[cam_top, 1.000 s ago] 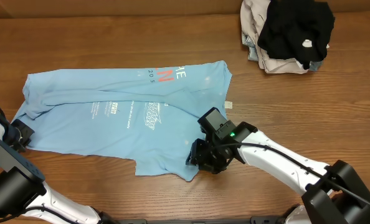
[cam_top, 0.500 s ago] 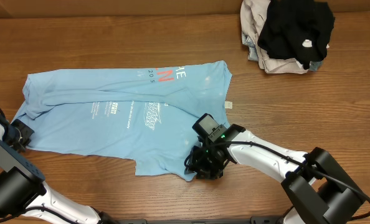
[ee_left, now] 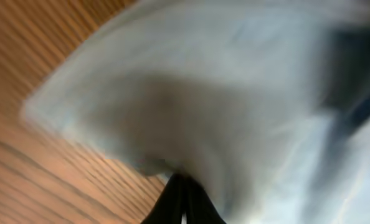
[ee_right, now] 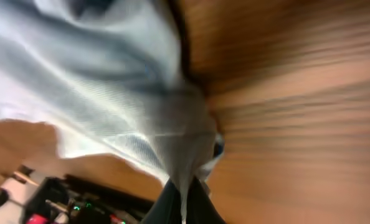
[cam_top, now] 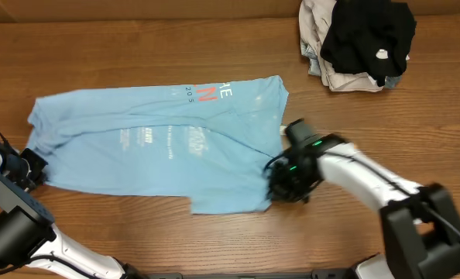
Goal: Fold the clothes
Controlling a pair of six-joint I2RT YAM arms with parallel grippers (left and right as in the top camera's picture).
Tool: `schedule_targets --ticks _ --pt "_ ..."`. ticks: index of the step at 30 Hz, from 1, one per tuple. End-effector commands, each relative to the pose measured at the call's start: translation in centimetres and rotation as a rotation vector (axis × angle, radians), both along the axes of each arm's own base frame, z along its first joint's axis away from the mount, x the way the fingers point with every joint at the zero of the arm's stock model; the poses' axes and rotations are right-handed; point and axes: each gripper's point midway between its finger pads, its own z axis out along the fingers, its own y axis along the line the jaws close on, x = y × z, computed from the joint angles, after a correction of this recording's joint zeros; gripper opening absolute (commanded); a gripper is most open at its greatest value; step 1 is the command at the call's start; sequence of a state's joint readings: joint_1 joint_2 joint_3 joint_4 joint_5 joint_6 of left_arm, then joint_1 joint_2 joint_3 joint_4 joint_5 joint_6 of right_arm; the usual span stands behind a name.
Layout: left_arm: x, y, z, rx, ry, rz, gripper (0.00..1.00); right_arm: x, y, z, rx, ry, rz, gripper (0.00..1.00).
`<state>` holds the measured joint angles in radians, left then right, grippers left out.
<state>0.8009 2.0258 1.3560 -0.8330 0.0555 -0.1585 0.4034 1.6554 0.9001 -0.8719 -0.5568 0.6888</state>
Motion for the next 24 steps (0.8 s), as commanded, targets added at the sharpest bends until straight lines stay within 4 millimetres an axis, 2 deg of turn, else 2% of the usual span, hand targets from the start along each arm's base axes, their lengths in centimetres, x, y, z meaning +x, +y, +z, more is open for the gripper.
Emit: schedule_targets --ticks 1,3,6,12,14,17,20,21,24 --pt "1.4 -1.6 0.3 -0.118 -0.065 0.003 0.04 2.6 -2.0 3.6 0.084 -0.140 0.078 0.04" --pt "1.3 -2.4 0.3 -0.156 -0.066 0.001 0.04 2.8 -2.9 4.4 0.088 -0.143 0.098 0.04" --pt "1.1 -3.2 0.4 -0.177 -0.049 -0.013 0.04 3.3 -3.1 5.3 0.090 -0.168 0.122 0.04" --pt "2.0 -4.5 0.3 -0.181 -0.042 -0.060 0.04 4.9 -1.5 6.1 0.110 -0.249 0.139 0.04" --pt "3.3 -5.3 0.3 -0.166 -0.055 -0.101 0.04 8.2 -0.1 6.9 0.143 -0.382 0.106 0.04" --pt "4.4 -6.0 0.3 -0.146 -0.067 -0.138 0.04 10.7 0.7 7.9 0.178 -0.480 0.068 0.04" --pt "5.5 -6.5 0.3 -0.125 -0.079 -0.169 0.04 12.6 2.3 9.7 0.274 -0.595 0.085 0.04" --pt "5.8 -6.6 0.3 -0.118 -0.083 -0.179 0.04 13.1 2.8 10.4 0.304 -0.631 0.093 0.07" --pt "6.4 -7.0 0.3 -0.110 -0.091 -0.195 0.04 13.9 3.6 11.8 0.354 -0.681 0.099 0.34"
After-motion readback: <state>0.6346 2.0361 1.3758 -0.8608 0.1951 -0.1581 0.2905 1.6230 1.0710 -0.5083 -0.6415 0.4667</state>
